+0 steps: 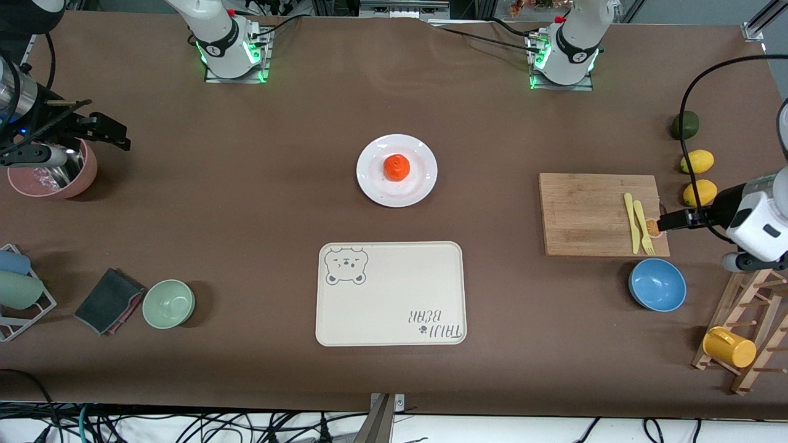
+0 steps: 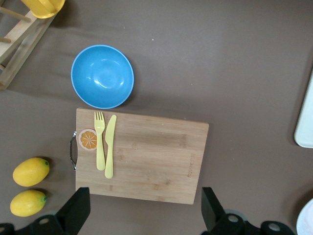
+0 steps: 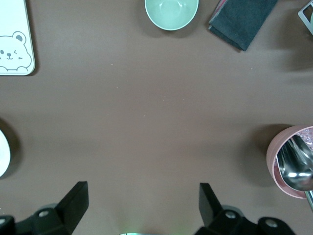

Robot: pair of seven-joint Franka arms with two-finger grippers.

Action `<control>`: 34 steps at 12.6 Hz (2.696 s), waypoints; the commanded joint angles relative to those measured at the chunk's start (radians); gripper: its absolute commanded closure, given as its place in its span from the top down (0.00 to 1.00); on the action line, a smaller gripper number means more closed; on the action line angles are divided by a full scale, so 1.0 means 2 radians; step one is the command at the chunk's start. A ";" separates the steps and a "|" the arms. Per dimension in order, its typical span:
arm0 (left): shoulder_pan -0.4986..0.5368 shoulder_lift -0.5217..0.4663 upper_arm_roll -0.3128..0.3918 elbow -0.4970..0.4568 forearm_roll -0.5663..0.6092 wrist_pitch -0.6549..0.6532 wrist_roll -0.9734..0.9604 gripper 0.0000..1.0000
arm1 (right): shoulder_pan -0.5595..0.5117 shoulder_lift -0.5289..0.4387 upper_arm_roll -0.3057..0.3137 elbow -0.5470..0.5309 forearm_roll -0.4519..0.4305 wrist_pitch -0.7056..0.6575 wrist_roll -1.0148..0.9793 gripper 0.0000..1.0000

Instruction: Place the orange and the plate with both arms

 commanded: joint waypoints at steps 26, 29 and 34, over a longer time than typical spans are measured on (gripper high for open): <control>-0.112 -0.168 0.119 -0.139 -0.020 0.037 0.070 1.00 | 0.162 0.240 0.038 -0.211 0.592 0.291 -0.349 1.00; -0.107 -0.166 0.122 -0.136 -0.023 0.039 0.072 1.00 | 0.185 0.274 0.043 -0.207 0.716 0.298 -0.433 1.00; -0.107 -0.161 0.121 -0.124 -0.022 0.039 0.071 1.00 | 0.249 0.303 0.043 -0.185 0.790 0.362 -0.440 0.99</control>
